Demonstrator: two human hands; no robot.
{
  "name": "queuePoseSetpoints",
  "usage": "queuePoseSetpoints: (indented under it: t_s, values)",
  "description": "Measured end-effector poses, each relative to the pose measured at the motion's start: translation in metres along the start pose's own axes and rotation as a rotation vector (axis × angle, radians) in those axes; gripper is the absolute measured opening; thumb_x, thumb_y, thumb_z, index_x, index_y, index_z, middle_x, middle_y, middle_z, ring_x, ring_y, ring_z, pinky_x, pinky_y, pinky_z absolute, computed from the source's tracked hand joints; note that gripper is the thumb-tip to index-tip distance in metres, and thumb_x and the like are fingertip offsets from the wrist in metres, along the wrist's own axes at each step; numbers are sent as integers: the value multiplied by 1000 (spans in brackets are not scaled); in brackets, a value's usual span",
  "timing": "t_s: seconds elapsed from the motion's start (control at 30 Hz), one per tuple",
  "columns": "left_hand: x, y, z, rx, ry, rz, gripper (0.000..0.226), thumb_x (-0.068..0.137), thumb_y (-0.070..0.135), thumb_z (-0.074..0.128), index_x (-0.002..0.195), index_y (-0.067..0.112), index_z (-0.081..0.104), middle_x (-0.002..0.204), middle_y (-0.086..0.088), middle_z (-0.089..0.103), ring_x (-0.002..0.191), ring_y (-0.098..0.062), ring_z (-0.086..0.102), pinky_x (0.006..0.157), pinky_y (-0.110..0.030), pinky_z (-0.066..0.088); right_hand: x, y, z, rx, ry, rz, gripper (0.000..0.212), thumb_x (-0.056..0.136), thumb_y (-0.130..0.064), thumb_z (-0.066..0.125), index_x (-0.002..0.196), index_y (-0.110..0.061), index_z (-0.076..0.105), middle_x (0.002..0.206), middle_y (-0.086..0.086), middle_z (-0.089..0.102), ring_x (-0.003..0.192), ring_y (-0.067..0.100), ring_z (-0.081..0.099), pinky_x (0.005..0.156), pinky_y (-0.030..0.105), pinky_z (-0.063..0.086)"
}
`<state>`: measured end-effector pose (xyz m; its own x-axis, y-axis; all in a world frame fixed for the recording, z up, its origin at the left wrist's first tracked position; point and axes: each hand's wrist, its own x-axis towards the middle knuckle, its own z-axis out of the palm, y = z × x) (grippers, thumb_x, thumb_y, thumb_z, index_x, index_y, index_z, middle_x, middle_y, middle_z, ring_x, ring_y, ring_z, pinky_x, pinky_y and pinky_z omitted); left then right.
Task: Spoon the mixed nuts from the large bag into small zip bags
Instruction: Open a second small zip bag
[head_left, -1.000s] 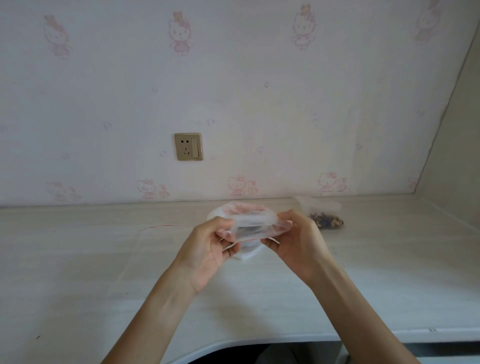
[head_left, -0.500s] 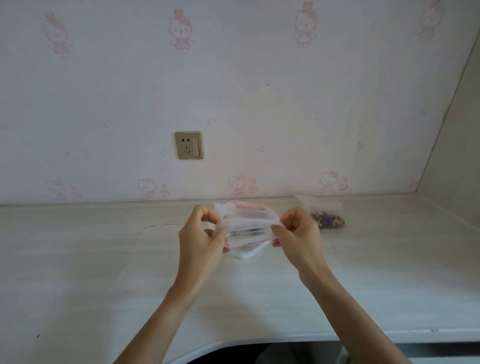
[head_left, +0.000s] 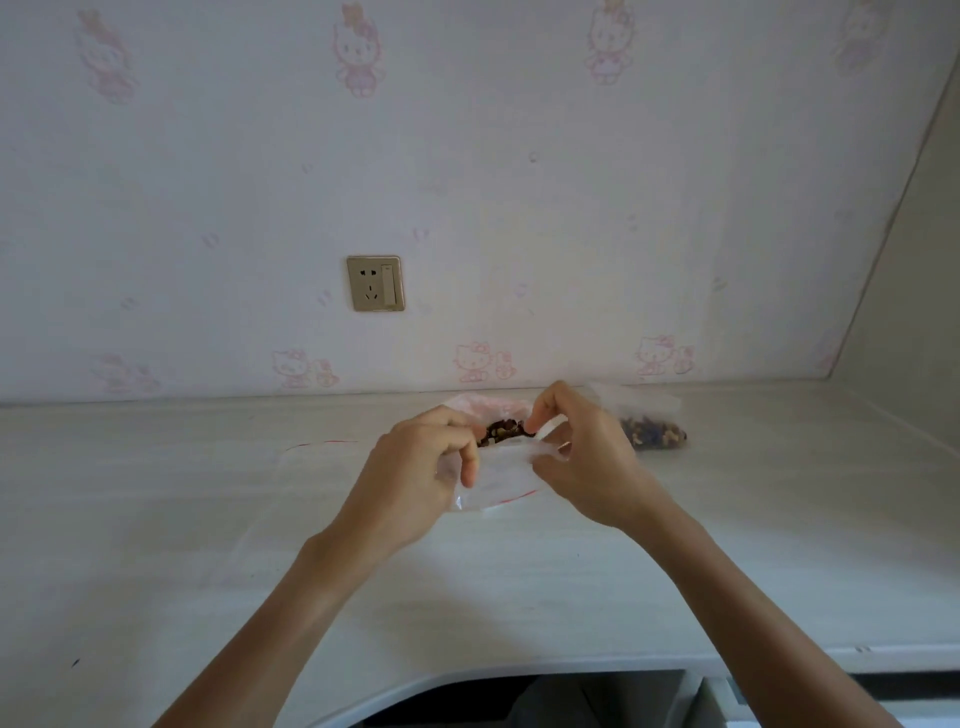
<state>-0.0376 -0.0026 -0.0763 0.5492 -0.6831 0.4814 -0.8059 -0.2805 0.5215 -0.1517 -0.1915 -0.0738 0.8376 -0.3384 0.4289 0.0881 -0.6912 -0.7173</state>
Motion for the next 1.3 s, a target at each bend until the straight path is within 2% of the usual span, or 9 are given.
queuePoseSetpoints:
  t_s: [0.1,0.17,0.27,0.37,0.5,0.73,1.07,1.2,1.3]
  values:
    - [4,-5,-4,-3,-201,-41,53,82,-8,64,80,44,75,114,29,65,105,-2,64,88,-34,52,3,1,-7,-78,-122,9,34,80,4,65,90,-27,54,97,-10,64,50,8,48,47,19,37]
    - [6,-7,-4,-11,-336,-44,51,93,1,66,93,50,76,118,32,62,111,9,58,82,-22,51,4,1,-10,-122,-188,14,34,84,5,63,87,-28,55,91,-11,63,52,11,52,45,25,40]
    - [7,-10,-2,15,-414,-79,45,100,6,60,111,47,75,130,23,59,114,-2,59,70,-20,53,1,-2,-12,-181,-271,-53,34,86,7,57,85,-26,54,103,-7,59,80,25,61,58,42,56]
    - [10,-5,-2,144,-487,-85,46,94,12,69,130,41,67,135,15,57,114,-13,57,90,-29,52,-2,-7,-9,-309,-383,-113,45,85,9,49,89,-33,65,127,-11,52,105,16,56,74,34,54]
    - [13,4,-1,309,-586,-122,67,82,16,82,139,39,57,129,13,51,110,-18,57,88,-32,53,-5,-6,3,-464,-494,-26,52,90,2,46,120,-32,71,143,-11,47,120,21,57,91,36,52]
    - [14,-10,21,490,-671,-117,47,87,37,78,128,44,56,108,13,45,96,-14,52,74,-30,37,-2,9,15,-751,-644,46,39,89,-19,64,127,-25,69,128,-1,62,113,23,62,77,29,42]
    - [-1,-72,41,61,-587,-252,46,57,66,80,101,56,69,95,19,58,76,6,56,73,-16,47,-12,57,25,-575,-556,19,24,91,-46,64,115,-39,64,108,-9,44,114,15,48,96,34,45]
    - [-17,-79,46,-148,-384,-229,41,62,55,93,100,48,79,92,17,64,70,2,55,69,-13,44,-17,69,28,-424,-459,23,22,90,-38,70,112,-35,72,110,-4,53,104,11,48,91,25,43]
    - [-18,-74,39,-340,-258,-301,35,64,49,94,96,39,82,100,9,74,77,-3,61,76,-15,50,-19,69,23,-43,-352,69,11,89,-23,78,99,-28,81,96,-11,64,83,2,57,75,12,44]
